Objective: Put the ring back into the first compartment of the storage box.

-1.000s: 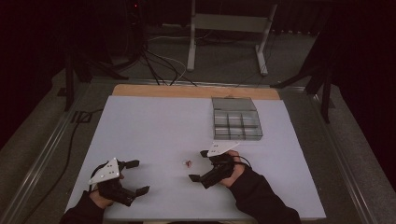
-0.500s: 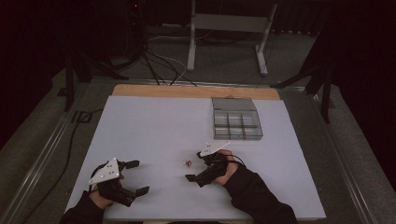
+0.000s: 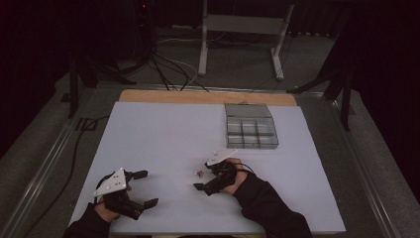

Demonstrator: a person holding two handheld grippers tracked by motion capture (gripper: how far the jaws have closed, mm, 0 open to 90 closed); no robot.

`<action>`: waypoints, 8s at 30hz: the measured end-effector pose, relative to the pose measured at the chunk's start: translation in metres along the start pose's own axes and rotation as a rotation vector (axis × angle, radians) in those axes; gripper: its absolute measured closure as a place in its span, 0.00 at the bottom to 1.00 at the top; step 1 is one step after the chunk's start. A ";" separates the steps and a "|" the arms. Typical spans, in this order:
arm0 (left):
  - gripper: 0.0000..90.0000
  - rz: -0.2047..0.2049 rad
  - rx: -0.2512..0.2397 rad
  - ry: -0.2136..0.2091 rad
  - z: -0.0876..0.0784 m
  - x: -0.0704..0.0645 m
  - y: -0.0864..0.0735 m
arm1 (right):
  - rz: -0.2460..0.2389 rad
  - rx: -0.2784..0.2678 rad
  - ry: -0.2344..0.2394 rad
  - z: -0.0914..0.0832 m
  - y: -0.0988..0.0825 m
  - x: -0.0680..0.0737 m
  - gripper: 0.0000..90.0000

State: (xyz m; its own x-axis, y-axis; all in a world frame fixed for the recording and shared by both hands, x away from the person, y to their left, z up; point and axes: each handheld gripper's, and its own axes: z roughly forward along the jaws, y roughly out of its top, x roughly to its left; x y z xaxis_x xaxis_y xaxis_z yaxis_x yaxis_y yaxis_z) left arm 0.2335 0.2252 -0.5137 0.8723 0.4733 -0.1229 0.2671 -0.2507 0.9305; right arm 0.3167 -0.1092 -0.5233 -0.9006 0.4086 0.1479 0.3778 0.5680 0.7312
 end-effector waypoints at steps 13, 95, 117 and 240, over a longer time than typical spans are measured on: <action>0.01 0.002 -0.003 -0.001 -0.001 -0.001 0.000 | -0.025 0.001 -0.025 0.004 0.003 -0.005 0.25; 0.01 -0.011 -0.003 -0.003 0.000 0.001 0.000 | -0.090 0.055 -0.081 -0.014 0.029 -0.006 0.79; 0.01 -0.010 -0.004 -0.004 0.000 0.001 0.000 | -0.068 0.042 -0.129 -0.032 0.050 -0.021 0.79; 0.01 -0.019 -0.014 -0.017 -0.001 0.000 0.000 | 0.377 0.110 -0.524 -0.039 0.038 -0.164 0.79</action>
State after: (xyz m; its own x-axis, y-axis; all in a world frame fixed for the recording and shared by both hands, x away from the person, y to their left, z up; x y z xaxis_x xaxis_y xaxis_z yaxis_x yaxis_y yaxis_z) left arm 0.2334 0.2262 -0.5131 0.8738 0.4637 -0.1465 0.2784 -0.2301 0.9325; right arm 0.4708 -0.1828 -0.4937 -0.4883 0.8725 0.0163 0.6921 0.3758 0.6163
